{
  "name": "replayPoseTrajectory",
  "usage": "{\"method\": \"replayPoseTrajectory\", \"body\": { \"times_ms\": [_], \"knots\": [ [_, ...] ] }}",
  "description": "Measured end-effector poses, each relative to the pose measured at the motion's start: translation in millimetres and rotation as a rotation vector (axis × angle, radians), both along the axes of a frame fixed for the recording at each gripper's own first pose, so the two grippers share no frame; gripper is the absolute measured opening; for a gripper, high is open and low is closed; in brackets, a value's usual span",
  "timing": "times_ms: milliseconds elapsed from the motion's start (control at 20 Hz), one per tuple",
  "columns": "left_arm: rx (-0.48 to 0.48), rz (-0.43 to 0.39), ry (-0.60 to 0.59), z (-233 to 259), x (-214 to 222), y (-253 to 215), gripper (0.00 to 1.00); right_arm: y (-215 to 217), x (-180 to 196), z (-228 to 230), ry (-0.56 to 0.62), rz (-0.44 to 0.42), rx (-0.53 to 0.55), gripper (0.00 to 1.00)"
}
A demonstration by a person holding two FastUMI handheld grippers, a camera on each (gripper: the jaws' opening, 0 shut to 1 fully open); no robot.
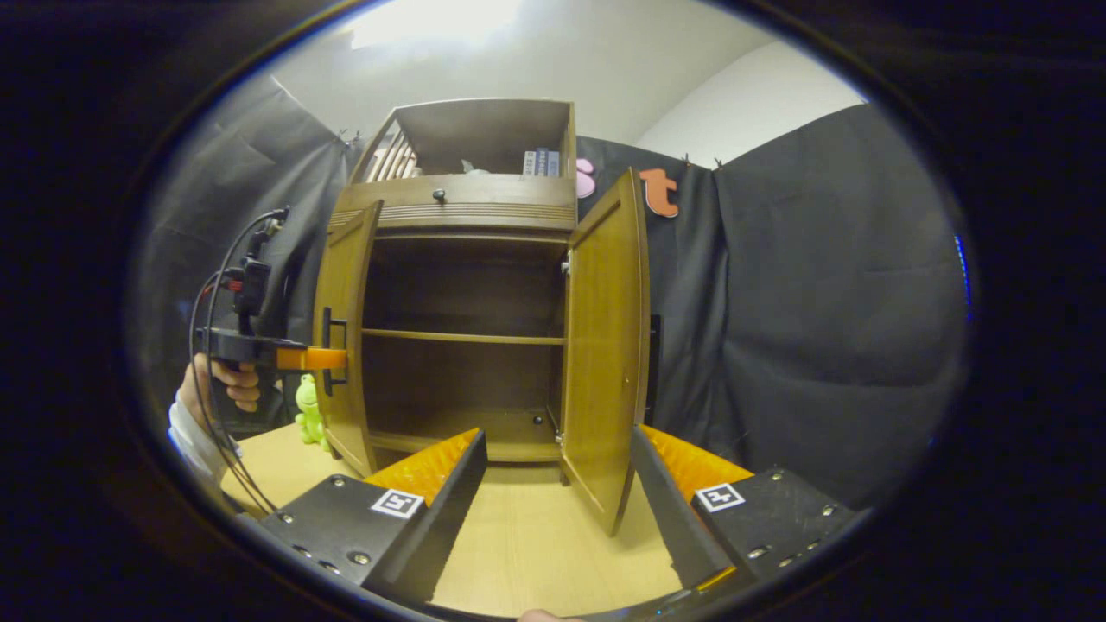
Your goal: Open the right door of the double-door shoe cabinet with the right hand, and open the left door with the left hand.
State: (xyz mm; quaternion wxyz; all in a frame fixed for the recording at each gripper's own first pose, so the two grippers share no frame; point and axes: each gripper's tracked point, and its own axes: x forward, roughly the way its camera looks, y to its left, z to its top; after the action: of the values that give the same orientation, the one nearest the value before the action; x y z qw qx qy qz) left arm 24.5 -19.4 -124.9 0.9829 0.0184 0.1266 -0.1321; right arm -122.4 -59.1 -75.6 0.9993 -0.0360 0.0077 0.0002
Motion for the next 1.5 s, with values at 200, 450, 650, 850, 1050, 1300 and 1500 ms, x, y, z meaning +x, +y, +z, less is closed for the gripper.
{"method": "replayPoseTrajectory", "body": {
  "times_ms": [200,450,650,850,1050,1300,1500],
  "knots": [
    [-0.006,-0.008,0.002,5.5,-17.5,11.3,0.32,1.8,0.6,2.3,0.0,0.0,-0.003,0.98],
    [0.026,0.016,0.015,11.1,-40.7,33.0,0.31,-1.3,-2.5,7.2,-0.011,-0.007,-0.001,0.98],
    [0.012,0.021,0.01,15.4,-57.2,51.5,0.31,-2.0,-1.7,5.8,-0.008,-0.014,0.009,0.98],
    [-0.014,0.021,-0.002,22.6,-70.5,71.7,0.32,5.8,-0.4,6.0,-0.01,0.002,0.013,0.98],
    [-0.035,0.021,-0.001,22.6,-77.5,87.0,0.3,15.9,2.5,6.2,-0.011,0.018,0.012,0.98],
    [-0.011,0.114,-0.007,22.1,-77.6,127.0,0.27,30.3,8.0,6.7,-0.01,0.04,0.006,0.98],
    [0.004,0.15,-0.015,26.8,-83.9,152.2,0.31,40.9,13.7,5.1,-0.005,0.05,0.003,0.98]
  ]
}}
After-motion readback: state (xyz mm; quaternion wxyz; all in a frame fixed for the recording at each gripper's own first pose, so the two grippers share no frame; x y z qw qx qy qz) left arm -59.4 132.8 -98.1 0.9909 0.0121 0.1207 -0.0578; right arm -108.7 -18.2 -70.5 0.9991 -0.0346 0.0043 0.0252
